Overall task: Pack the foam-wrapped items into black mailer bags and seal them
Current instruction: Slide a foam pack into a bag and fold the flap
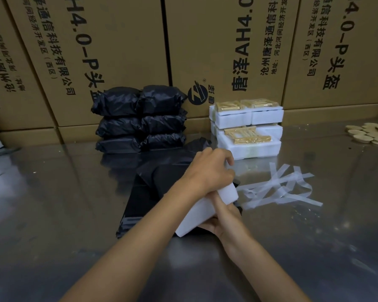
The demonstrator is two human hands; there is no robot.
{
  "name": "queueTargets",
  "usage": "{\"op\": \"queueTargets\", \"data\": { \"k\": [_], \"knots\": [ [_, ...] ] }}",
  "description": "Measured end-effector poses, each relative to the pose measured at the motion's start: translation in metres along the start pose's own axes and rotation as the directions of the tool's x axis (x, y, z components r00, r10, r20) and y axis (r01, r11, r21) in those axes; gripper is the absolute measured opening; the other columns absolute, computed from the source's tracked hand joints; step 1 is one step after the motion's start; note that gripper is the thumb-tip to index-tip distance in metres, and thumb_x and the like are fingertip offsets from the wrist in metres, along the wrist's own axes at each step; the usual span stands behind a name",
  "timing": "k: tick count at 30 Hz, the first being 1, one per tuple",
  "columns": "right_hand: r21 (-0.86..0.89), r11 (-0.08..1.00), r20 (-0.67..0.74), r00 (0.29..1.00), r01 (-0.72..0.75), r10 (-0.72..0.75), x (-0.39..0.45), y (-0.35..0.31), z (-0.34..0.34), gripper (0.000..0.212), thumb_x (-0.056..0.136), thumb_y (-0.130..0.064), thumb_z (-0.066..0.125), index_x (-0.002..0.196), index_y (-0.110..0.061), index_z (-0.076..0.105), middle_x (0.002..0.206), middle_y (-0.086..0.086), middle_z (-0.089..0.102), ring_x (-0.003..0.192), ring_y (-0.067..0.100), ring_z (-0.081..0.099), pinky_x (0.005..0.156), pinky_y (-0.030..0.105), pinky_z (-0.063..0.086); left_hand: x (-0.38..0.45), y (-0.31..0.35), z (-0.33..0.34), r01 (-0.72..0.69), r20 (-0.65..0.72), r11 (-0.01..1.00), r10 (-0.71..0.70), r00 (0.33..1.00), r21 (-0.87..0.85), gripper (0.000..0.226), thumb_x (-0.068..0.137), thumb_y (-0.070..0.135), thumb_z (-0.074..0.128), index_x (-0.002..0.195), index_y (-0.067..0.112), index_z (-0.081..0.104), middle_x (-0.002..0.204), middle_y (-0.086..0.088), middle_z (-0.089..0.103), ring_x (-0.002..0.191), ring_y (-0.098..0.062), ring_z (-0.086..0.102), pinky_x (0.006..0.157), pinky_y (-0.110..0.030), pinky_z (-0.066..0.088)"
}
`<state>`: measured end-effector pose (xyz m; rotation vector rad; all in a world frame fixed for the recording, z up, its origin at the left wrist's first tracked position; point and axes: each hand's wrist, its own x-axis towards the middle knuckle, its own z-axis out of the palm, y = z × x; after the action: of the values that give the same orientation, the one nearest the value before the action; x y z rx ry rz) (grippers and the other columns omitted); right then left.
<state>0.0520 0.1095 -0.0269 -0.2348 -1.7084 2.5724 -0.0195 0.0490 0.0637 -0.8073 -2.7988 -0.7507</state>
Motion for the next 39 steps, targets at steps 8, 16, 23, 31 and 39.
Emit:
{"op": "queueTargets", "data": {
  "k": [8,16,23,31,39],
  "knots": [
    [-0.192,0.981,-0.03,0.999,0.01,-0.016,-0.007,0.004,0.025,0.066,0.065,-0.049,0.079,0.123,-0.025,0.062,0.11,-0.002,0.073,0.1,0.016,0.071,0.084,0.041,0.062,0.028,0.028,-0.024,0.098,0.312,0.75,-0.386,0.868,0.654,0.062,0.092,0.034,0.056,0.147,0.015,0.036,0.154,-0.009,0.033,0.146,-0.034,0.02,0.119,-0.054,0.0],
    [0.006,0.989,-0.079,0.986,-0.149,0.149,0.026,-0.008,0.017,0.013,0.101,-0.015,0.055,0.103,-0.005,0.064,0.092,0.01,0.069,0.067,0.015,0.072,0.046,0.025,0.055,0.004,0.041,-0.013,-0.108,0.209,0.926,0.032,0.977,0.362,0.013,0.096,0.022,0.048,0.093,0.017,0.06,0.088,-0.002,0.061,0.085,-0.024,0.056,0.08,-0.037,0.034],
    [0.283,0.94,0.081,0.982,-0.189,0.173,0.032,-0.015,0.002,0.024,0.099,-0.031,0.056,0.109,-0.014,0.069,0.109,0.008,0.075,0.09,0.019,0.075,0.069,0.035,0.06,-0.041,-0.017,-0.002,-0.148,-0.289,0.971,0.199,0.936,0.189,0.033,0.094,0.03,0.053,0.127,0.033,0.059,0.155,0.008,0.034,0.146,-0.012,0.02,0.119,-0.05,0.001],
    [0.319,0.922,-0.022,0.97,-0.222,0.241,0.028,-0.013,0.013,0.04,0.08,-0.032,0.079,0.11,-0.01,0.063,0.102,0.016,0.072,0.096,0.026,0.072,0.075,0.04,0.063,-0.07,-0.089,0.019,0.407,-0.176,0.514,-0.757,0.63,-0.755,0.07,0.093,0.06,0.047,0.148,0.021,0.025,0.149,-0.006,0.024,0.122,-0.028,0.041,0.094,-0.04,0.038],
    [0.389,0.898,-0.017,0.973,-0.207,0.232,0.043,-0.024,0.021,0.022,0.09,-0.029,0.071,0.101,-0.011,0.064,0.106,0.014,0.07,0.101,0.028,0.067,0.085,0.045,0.059,-0.084,-0.098,0.036,0.326,-0.445,0.787,-0.579,0.683,-0.524,0.025,0.101,0.005,0.037,0.115,0.009,0.057,0.077,-0.004,0.061,0.07,-0.023,0.06,0.056,-0.028,0.043]
  ]
}}
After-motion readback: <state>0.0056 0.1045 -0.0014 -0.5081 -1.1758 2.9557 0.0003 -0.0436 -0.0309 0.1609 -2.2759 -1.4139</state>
